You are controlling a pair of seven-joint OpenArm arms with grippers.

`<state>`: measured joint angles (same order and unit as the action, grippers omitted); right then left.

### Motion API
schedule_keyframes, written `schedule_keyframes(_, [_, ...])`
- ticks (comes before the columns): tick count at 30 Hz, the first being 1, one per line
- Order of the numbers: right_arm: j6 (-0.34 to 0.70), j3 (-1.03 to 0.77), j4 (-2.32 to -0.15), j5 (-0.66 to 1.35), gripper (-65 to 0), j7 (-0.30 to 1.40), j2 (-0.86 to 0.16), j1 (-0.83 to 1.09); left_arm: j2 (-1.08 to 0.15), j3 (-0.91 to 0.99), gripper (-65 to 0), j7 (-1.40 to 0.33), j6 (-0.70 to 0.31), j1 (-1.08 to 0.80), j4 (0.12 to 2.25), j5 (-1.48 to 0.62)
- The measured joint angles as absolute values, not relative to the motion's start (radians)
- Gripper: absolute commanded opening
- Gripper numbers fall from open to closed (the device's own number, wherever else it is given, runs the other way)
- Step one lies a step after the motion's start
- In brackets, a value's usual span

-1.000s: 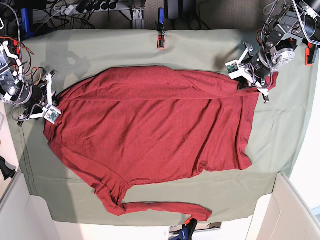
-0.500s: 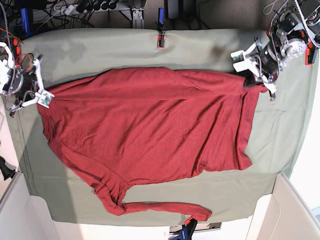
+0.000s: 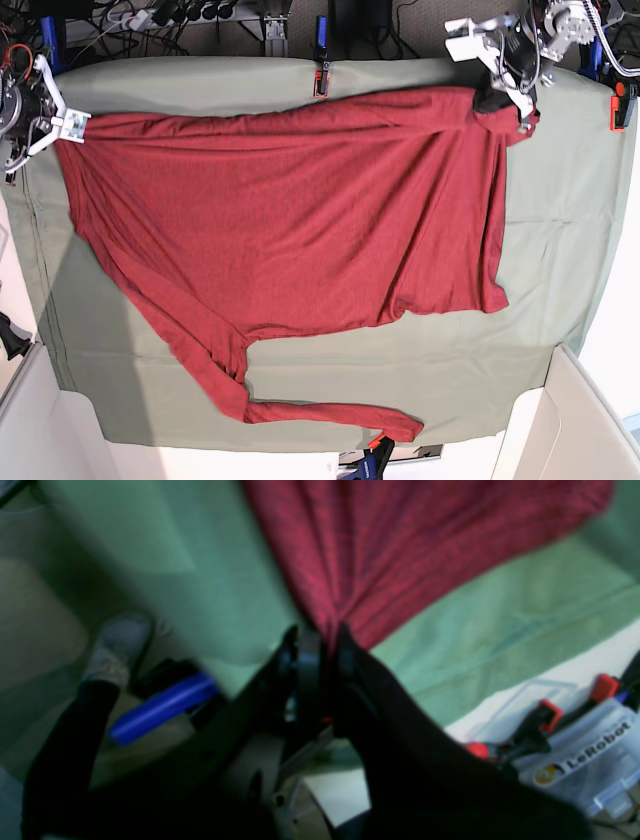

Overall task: Fold the T-shirt properly
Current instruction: 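Pull the shirt edge back toward the robot with both grippers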

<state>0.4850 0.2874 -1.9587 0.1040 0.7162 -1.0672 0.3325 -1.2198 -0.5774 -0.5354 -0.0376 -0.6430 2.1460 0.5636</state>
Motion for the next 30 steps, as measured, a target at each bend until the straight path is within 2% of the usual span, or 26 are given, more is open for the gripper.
schedule_keyframes(6, [0.516,0.16,-2.007,0.112,-65.0,0.716,-1.073,0.45,-1.222,-0.577,-65.0,-0.553,-0.004,-0.676,2.156,0.636])
schedule_keyframes(13, [0.53,0.061,-2.009,0.184,-65.0,0.715,-1.073,0.451,-1.23,-0.49,-65.0,-0.558,-0.004,-0.681,2.156,0.63])
schedule_keyframes(22, [0.547,0.058,-1.98,0.164,-65.0,0.707,-1.07,0.451,-1.23,-0.477,-65.0,-0.5,-0.005,-0.682,2.136,0.609])
schedule_keyframes(30, [0.552,0.058,-1.941,0.145,-65.0,0.685,-1.0,0.433,-1.227,-0.477,-65.0,-0.48,-0.007,-0.625,2.131,0.589])
